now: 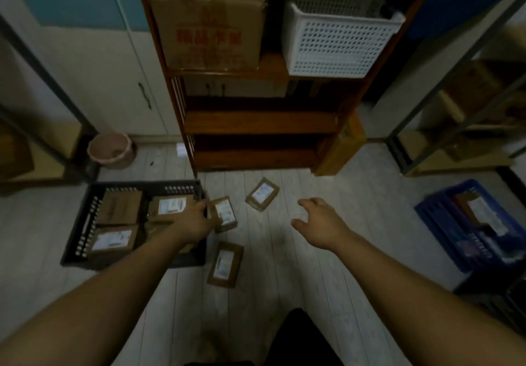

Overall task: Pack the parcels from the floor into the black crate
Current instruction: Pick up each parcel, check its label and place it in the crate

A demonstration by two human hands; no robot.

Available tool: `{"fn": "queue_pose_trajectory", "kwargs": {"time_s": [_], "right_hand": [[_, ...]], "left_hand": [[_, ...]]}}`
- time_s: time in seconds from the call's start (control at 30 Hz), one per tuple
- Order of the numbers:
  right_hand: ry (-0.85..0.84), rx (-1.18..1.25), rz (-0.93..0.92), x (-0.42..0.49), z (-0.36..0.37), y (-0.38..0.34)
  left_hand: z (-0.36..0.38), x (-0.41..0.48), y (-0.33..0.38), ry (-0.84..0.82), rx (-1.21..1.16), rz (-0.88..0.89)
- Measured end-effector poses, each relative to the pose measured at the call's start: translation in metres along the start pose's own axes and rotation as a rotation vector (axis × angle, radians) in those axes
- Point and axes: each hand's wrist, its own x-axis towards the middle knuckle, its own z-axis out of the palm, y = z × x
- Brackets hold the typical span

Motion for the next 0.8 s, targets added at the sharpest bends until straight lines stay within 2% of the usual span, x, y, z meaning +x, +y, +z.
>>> {"fn": "queue_pose_trajectory", "kwargs": {"time_s": [0.13, 0.27, 0.37, 0.6, 0.8], "right_hand": [[-0.147, 0.024, -0.028, 0.040, 0.033, 0.011], [-0.263, 0.027, -0.090, 0.096, 0.068, 0.013], [-0.345, 0.022, -0.122, 0.151, 0.115, 0.024], [-0.420, 0.069, -0.126, 0.285, 0.269, 0.057], [-0.440, 0.166, -0.105, 0.376, 0.428, 0.091]], "left_hand": [[0.038, 0.012, -0.038, -0.021, 0.089, -0.049], [0.070, 0.034, -0.071, 0.077, 0.029, -0.209], [0.107, 0.068, -0.106, 0.081, 0.003, -0.273], [0.197, 0.192, -0.206, 0.078, -0.118, -0.341], [0.285, 0.301, -0.306, 0.026, -0.109, -0.349]]}}
